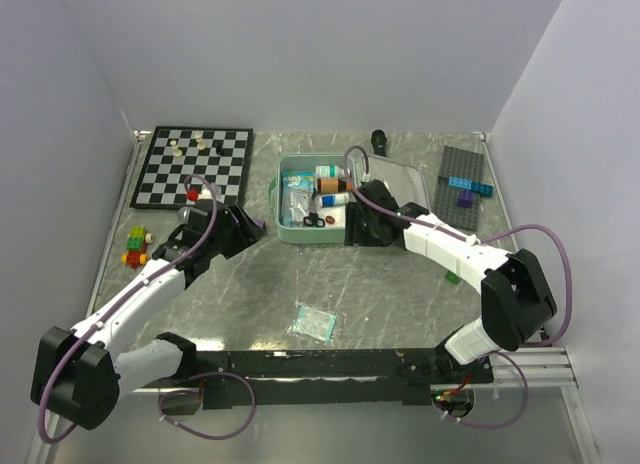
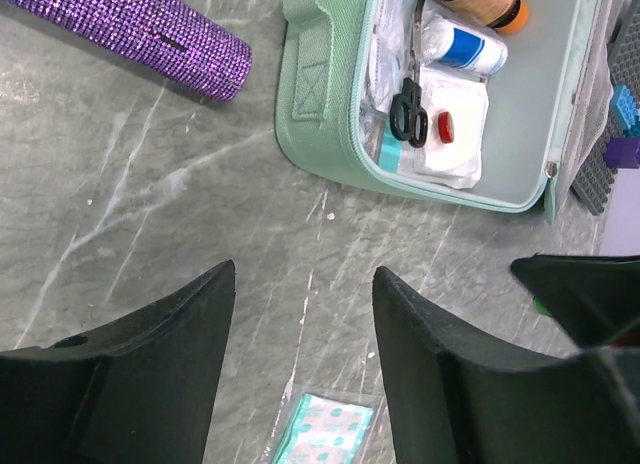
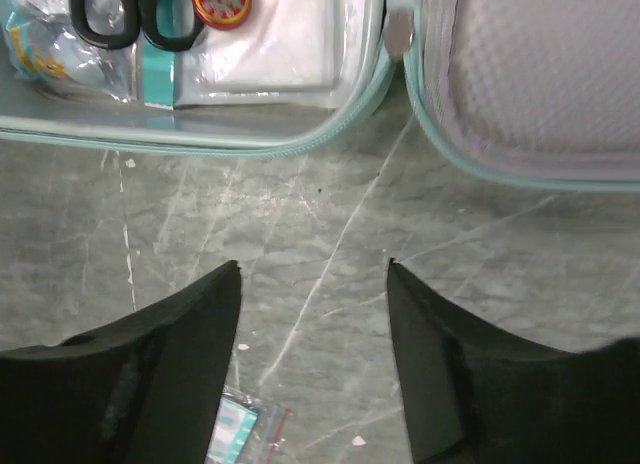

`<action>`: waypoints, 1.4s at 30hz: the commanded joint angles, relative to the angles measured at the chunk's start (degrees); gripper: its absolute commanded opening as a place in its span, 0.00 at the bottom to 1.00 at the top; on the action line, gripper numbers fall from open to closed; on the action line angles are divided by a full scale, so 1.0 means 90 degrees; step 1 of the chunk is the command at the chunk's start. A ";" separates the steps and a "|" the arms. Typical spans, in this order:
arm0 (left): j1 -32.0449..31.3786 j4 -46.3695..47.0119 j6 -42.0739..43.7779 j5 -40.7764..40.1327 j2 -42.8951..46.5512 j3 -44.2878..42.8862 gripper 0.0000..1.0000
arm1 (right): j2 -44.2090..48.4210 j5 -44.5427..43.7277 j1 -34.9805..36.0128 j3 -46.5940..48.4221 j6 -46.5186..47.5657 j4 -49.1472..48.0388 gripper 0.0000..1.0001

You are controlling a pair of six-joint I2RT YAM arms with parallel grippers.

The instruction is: Organize the medicine kit

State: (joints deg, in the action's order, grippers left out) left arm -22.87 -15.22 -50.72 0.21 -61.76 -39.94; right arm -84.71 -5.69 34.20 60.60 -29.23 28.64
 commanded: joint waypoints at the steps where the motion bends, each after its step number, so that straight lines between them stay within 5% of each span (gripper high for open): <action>1: 0.0022 0.0021 -0.0136 0.0065 0.0308 0.0170 0.62 | 0.0125 0.0212 -0.0088 -0.0180 -0.0530 -0.1033 0.72; 6: 0.0022 0.0041 -0.0263 0.0075 0.0660 0.0492 0.62 | 0.0183 0.0330 -0.0196 -0.0532 -0.0990 -0.1990 0.79; 11: 0.0022 0.0216 -0.0175 -0.0004 0.0583 0.0289 0.64 | -0.0148 0.0252 -0.0225 -0.0025 -0.0942 -0.1661 0.79; 19: 0.0022 0.0197 0.0556 -0.0755 -0.1397 -0.1225 0.76 | 0.0631 0.0242 -0.0235 -0.0599 -0.0776 -0.1425 0.78; 30: 0.0022 0.0481 0.0850 -0.0365 -0.3430 -0.2309 0.71 | 0.2194 0.0594 -0.0215 -0.1772 -0.0473 -0.1191 0.77; 42: -0.0427 0.0149 0.1075 -0.0461 -0.3812 -0.2271 0.54 | 0.2527 0.0730 -0.0215 -0.2368 -0.0482 -0.1337 0.76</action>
State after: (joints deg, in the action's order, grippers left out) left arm -24.36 -11.57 -43.64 -1.76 -95.53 -59.18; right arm -63.70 0.25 32.47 39.51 -34.41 18.00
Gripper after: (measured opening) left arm 0.565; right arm 0.762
